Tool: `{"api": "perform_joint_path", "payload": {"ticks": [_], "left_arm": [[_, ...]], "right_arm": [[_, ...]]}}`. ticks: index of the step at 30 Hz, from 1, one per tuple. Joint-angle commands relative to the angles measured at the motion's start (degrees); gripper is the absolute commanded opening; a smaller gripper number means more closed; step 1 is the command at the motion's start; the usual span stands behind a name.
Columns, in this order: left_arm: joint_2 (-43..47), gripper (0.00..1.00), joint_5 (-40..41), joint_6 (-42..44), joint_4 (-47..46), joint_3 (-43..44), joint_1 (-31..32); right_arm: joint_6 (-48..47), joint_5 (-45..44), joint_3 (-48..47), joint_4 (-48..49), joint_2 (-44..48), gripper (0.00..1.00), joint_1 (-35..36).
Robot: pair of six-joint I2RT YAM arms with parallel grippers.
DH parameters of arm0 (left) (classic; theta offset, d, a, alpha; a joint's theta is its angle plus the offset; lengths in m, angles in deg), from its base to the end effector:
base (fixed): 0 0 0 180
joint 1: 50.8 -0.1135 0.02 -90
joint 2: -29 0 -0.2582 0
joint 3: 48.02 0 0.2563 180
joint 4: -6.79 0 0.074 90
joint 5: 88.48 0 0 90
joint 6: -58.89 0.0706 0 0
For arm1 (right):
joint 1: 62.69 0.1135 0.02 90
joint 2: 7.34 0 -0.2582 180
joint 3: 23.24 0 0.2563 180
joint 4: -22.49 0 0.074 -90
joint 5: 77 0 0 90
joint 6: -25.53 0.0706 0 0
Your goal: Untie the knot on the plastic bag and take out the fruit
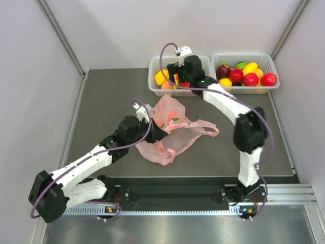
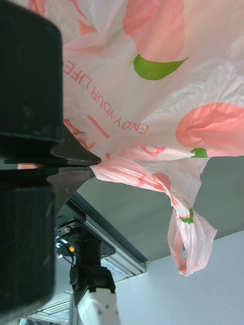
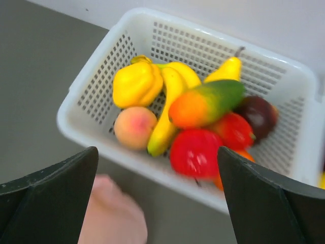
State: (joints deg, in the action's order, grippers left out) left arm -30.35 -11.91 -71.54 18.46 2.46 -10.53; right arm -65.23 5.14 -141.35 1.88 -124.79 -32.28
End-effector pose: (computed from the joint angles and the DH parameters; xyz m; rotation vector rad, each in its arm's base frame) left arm 0.1994 -0.1904 0.2461 0.1681 2.0954 -1.1283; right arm 0.4625 0.2603 0.2965 -0.4266 1.8736 0.2167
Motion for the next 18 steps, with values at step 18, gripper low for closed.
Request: {"api": "perform_joint_path", "payload": {"ticks": [18], "left_arm": [[2.14,0.00,2.10,1.58,8.37,6.90,-0.02]], "right_arm": [[15.25,9.68,67.28,-4.62,84.81,0.83,20.63]]}}
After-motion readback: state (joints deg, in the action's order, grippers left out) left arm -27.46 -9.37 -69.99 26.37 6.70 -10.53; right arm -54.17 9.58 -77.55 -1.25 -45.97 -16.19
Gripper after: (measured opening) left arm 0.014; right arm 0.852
